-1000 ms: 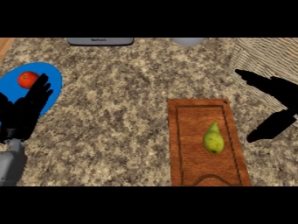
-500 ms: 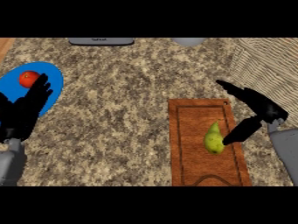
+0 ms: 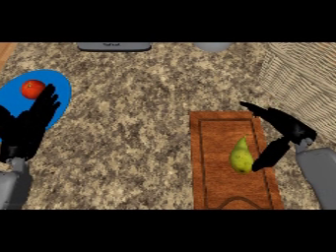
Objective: Pick the pear from the cutting board and place it in the basket
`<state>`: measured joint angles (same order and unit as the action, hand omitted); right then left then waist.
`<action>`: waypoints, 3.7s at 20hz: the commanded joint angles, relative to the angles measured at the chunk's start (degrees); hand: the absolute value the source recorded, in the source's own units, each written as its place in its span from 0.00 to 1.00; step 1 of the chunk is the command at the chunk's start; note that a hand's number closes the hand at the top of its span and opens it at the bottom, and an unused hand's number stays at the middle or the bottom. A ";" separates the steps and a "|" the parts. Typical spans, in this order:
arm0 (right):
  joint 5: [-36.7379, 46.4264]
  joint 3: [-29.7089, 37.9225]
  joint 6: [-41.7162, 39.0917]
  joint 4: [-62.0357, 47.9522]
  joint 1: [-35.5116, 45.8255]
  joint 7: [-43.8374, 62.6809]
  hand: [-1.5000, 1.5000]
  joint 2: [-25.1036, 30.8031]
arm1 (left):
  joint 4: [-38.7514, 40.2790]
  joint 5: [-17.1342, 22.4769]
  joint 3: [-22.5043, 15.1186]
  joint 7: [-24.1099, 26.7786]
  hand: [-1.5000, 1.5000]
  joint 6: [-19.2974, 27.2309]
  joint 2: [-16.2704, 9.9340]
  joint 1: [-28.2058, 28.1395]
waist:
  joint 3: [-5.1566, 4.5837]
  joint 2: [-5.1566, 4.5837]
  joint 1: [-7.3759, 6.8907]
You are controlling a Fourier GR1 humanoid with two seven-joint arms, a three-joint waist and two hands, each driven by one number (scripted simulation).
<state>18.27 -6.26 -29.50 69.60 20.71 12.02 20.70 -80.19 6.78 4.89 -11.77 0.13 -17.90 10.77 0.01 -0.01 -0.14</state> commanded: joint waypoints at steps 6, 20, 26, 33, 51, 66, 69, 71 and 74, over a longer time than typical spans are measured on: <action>0.79 2.95 -3.29 1.74 -2.83 -3.16 0.00 -1.35 | 2.46 -2.01 1.48 2.06 0.50 -1.48 1.87 -0.05 | -0.01 0.00 0.13; 7.97 1.90 -1.52 0.38 -1.25 -2.41 0.00 -6.10 | -1.52 -3.04 3.40 -0.29 0.50 -2.82 2.60 -0.88 | -0.01 0.01 -0.02; 11.71 -0.19 -1.09 4.86 -8.65 -5.80 0.00 -5.53 | 4.46 -2.24 6.18 2.08 0.50 -5.77 1.12 1.78 | -0.01 0.00 0.25; 18.01 -3.69 0.57 -1.48 -3.26 -8.60 1.00 -7.68 | 0.63 -3.44 5.50 -0.81 0.50 -4.86 1.52 1.09 | 0.00 0.01 -0.03; 24.58 -13.61 42.33 -8.16 13.69 36.74 1.00 -20.61 | 1.43 -5.52 1.69 -0.57 0.50 -4.00 4.80 4.64 | 0.05 -0.68 -4.84; 34.57 -22.66 70.47 -10.24 39.81 57.19 1.00 -20.69 | 2.44 -3.87 4.22 -0.17 0.50 -5.46 3.01 3.13 | -0.11 0.18 -1.86; 36.69 -19.07 67.81 -13.53 45.36 60.14 1.00 -20.68 | 2.80 -4.85 4.06 0.41 0.50 -3.60 4.16 3.34 | -0.10 0.06 -1.39; 38.74 -16.79 64.49 -13.16 46.32 62.11 1.00 -20.68 | 0.84 -2.75 5.91 -2.18 0.50 -5.96 1.28 2.68 | -0.08 0.32 -0.96; 40.44 -13.11 60.72 -15.22 48.53 59.15 1.00 -19.67 | 1.69 -4.74 4.32 -0.87 0.50 -3.02 4.45 2.35 | -0.05 0.15 -0.15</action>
<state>55.87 -23.00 34.20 56.33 65.01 63.70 0.51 -78.47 2.37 9.32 -12.85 -4.10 -14.64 13.43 -0.07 0.16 -1.11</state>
